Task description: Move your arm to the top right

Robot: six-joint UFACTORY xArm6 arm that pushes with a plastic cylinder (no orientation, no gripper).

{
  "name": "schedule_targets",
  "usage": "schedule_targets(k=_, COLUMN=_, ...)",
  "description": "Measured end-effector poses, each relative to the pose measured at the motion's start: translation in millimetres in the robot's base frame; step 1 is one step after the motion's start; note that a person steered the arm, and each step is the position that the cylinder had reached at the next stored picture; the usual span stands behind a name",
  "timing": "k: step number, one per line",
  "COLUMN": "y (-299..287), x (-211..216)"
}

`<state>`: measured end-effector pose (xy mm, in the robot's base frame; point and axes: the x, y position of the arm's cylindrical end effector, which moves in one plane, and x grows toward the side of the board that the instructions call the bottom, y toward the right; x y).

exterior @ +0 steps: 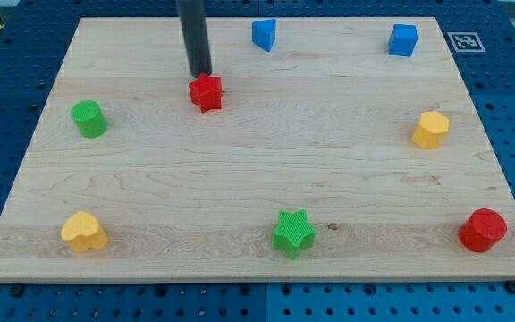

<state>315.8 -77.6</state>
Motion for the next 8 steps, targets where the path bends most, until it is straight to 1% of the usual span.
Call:
schedule_targets(k=2, y=81.4, x=2.3)
schedule_targets(k=4, y=196.3, x=16.4)
schedule_targets(k=6, y=313.4, x=18.6)
schedule_targets(k=8, y=384.1, x=-20.8)
